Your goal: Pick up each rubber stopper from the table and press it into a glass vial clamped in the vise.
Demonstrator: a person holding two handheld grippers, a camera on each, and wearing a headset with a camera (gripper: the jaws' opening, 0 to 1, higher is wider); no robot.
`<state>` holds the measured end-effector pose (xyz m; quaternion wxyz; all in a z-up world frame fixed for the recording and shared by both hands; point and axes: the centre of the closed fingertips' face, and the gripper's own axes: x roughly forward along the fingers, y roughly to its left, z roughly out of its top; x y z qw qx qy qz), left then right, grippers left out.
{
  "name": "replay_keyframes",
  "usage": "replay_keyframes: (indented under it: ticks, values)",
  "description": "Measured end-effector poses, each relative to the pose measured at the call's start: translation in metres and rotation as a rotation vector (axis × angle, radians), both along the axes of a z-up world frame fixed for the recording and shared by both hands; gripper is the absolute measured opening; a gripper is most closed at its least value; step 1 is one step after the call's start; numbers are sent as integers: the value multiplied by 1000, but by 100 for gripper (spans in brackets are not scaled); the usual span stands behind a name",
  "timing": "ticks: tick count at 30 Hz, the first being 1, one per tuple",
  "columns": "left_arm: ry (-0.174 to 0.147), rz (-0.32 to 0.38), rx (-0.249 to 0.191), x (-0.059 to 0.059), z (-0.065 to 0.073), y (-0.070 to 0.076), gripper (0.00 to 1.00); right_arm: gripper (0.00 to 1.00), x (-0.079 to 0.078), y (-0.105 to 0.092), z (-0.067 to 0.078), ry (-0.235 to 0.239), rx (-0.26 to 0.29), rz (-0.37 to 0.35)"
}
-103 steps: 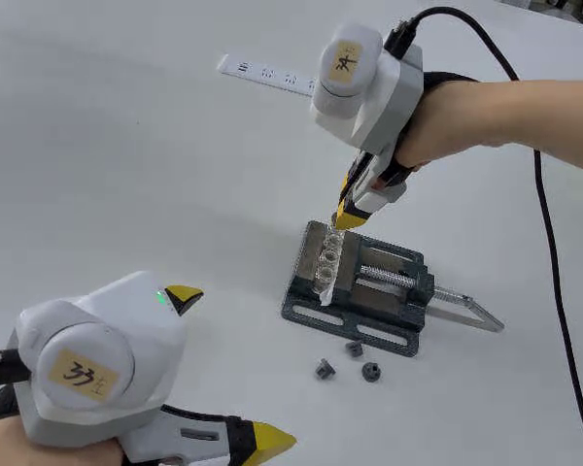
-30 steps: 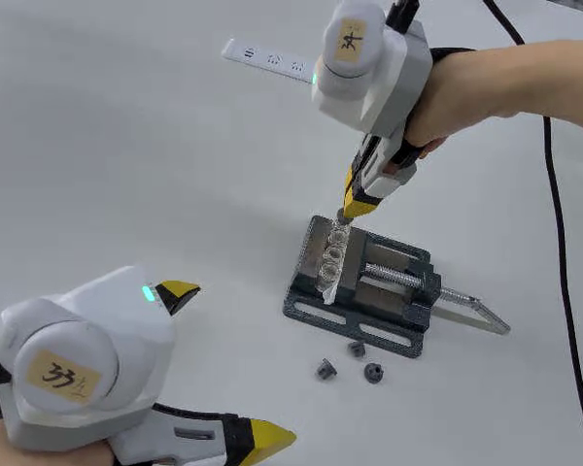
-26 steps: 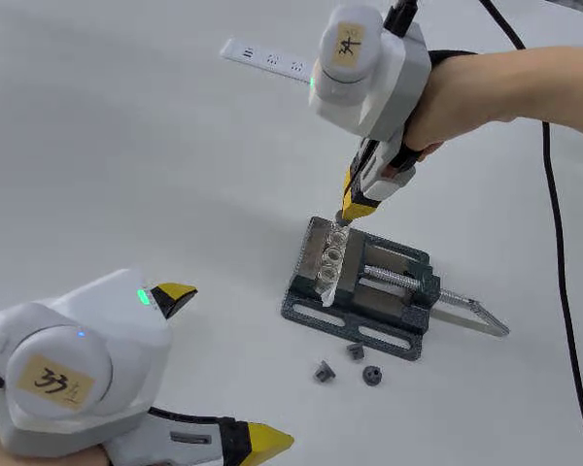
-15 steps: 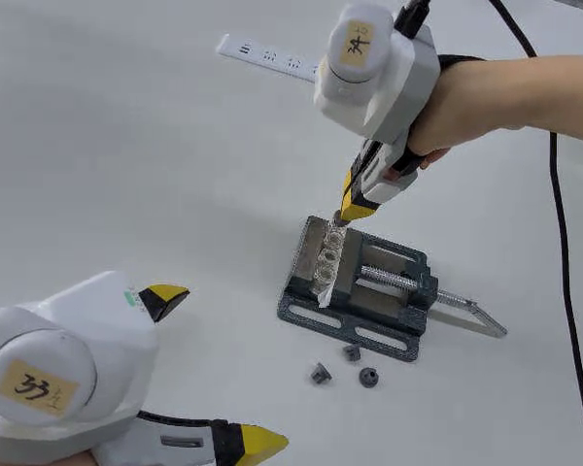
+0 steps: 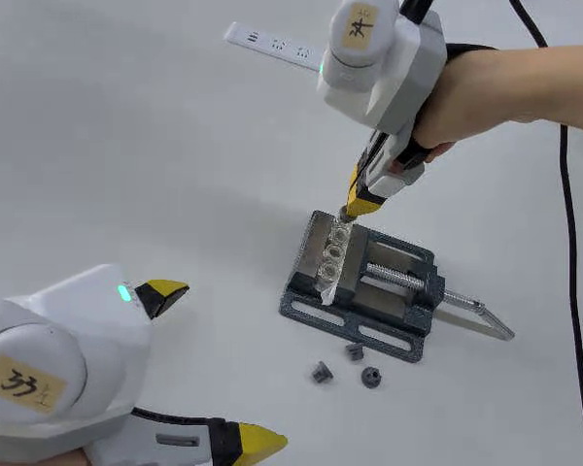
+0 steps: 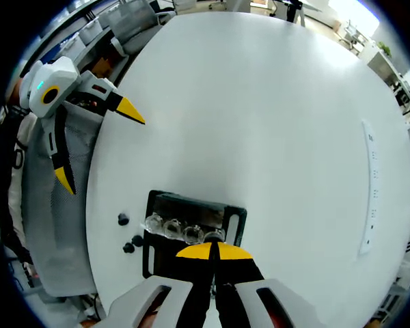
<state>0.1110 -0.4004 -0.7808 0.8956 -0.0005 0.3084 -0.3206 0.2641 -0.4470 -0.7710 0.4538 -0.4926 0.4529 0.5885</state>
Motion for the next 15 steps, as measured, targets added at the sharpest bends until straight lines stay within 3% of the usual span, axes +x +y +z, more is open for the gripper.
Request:
replay_keyframes:
  ticks: [8,15]
  values:
    - [3,2,-2,0,-1,1,98,0,0,3,-1,-13,-55,-7]
    - [5,5,-3,0,0,2,98,0,1,3,-1,-10,-65,-18]
